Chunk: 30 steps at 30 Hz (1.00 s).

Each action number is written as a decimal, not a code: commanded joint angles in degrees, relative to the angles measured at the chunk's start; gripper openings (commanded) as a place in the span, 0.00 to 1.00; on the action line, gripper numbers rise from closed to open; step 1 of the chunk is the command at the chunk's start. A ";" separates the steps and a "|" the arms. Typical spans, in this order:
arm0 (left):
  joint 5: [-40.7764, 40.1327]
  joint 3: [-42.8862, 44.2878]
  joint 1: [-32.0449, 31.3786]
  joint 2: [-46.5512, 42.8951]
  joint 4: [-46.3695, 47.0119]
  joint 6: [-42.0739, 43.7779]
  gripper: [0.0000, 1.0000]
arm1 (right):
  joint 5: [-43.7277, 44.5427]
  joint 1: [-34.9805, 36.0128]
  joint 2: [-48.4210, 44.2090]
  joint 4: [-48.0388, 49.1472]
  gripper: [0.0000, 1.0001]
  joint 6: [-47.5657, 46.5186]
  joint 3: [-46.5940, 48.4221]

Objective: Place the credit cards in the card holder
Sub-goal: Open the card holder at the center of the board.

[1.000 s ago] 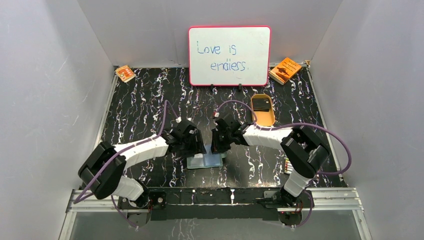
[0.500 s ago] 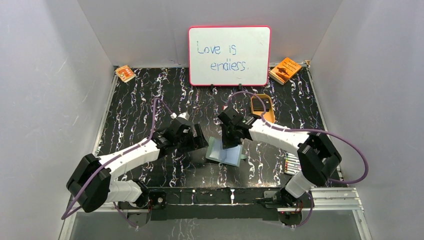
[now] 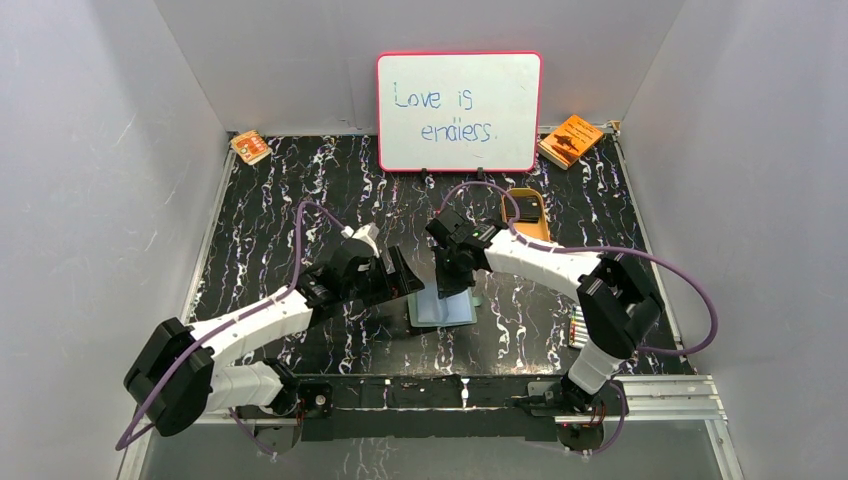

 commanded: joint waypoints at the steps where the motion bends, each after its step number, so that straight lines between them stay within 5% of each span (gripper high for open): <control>1: 2.87 -1.01 -0.08 1.21 4.05 0.07 0.84 | -2.97 0.27 0.44 2.16 0.00 1.20 -0.93; 16: 4.85 -0.14 -0.10 6.95 7.01 -0.18 0.83 | -6.58 0.46 1.84 6.10 0.00 3.82 -1.40; 22: 3.54 0.00 -0.07 8.57 5.21 0.42 0.70 | -6.33 0.47 1.57 6.17 0.00 3.91 -1.89; 30: -1.06 -0.46 -0.07 11.20 1.02 1.36 0.40 | -5.61 0.45 0.84 7.37 0.00 3.61 -5.23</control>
